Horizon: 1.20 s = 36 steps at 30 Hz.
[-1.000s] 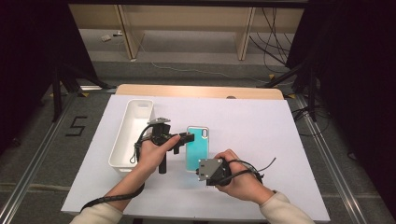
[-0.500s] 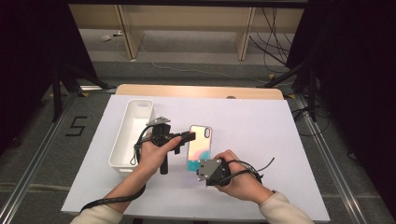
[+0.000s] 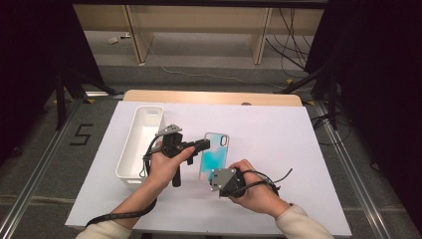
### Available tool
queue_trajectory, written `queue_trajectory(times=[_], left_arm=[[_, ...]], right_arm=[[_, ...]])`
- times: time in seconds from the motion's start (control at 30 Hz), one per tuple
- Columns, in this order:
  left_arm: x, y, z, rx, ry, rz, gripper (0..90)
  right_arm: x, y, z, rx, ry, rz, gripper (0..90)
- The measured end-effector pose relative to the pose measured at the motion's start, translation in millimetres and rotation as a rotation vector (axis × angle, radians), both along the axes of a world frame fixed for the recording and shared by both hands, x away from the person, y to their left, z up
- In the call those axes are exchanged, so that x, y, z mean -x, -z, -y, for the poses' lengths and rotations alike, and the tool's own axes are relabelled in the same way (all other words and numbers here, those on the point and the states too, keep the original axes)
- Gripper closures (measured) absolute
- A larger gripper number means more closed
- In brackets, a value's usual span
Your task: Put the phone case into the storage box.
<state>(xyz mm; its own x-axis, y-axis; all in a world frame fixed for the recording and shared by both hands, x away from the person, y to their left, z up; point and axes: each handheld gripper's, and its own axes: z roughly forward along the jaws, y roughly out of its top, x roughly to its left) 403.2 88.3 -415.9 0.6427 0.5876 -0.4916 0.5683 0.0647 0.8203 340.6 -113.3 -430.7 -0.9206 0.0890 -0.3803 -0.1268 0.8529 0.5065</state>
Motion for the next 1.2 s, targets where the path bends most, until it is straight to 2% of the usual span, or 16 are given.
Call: queue_trajectory(times=[0.1,0.17,0.23,0.3,0.47,0.73,0.83,0.87,1.0,1.2], left_arm=[[0.9,-1.1,-0.1,-0.032,-0.006,0.031,81.7],[0.8,-0.7,-0.8,-0.028,-0.01,0.032,81.7],[0.6,-0.8,-1.3,-0.039,-0.008,0.051,81.7],[0.5,-1.2,-1.0,-0.034,-0.007,0.058,81.7],[1.3,-3.0,-2.1,-0.035,-0.005,0.069,81.7],[1.7,-5.8,-6.5,-0.031,-0.023,0.082,81.7],[1.6,-6.6,-8.5,-0.029,-0.028,0.087,81.7],[1.8,-7.0,-9.1,-0.03,-0.03,0.087,81.7],[2.2,-8.2,-11.1,-0.028,-0.033,0.094,81.7],[2.7,-11.1,-15.8,-0.031,-0.043,0.102,81.7]], right_arm=[[-1.2,-1.1,1.0,-0.009,0.001,0.012,85.5],[-2.4,-2.5,2.3,-0.026,0.005,0.005,81.4],[-3.8,-3.4,3.7,-0.026,0.006,0.006,77.5],[-5.3,-3.9,5.0,-0.037,0.008,-0.006,73.2],[-4.2,-4.2,6.1,-0.077,0.055,-0.009,63.4],[-3.2,-6.3,8.0,-0.14,0.069,-0.04,48.0],[-2.5,-5.6,8.5,-0.156,0.082,-0.038,44.9],[-3.0,-6.0,8.9,-0.158,0.078,-0.056,43.8],[-2.8,-5.7,10.4,-0.187,0.103,-0.064,39.4],[-1.7,-6.3,13.9,-0.217,0.115,-0.07,36.5]])
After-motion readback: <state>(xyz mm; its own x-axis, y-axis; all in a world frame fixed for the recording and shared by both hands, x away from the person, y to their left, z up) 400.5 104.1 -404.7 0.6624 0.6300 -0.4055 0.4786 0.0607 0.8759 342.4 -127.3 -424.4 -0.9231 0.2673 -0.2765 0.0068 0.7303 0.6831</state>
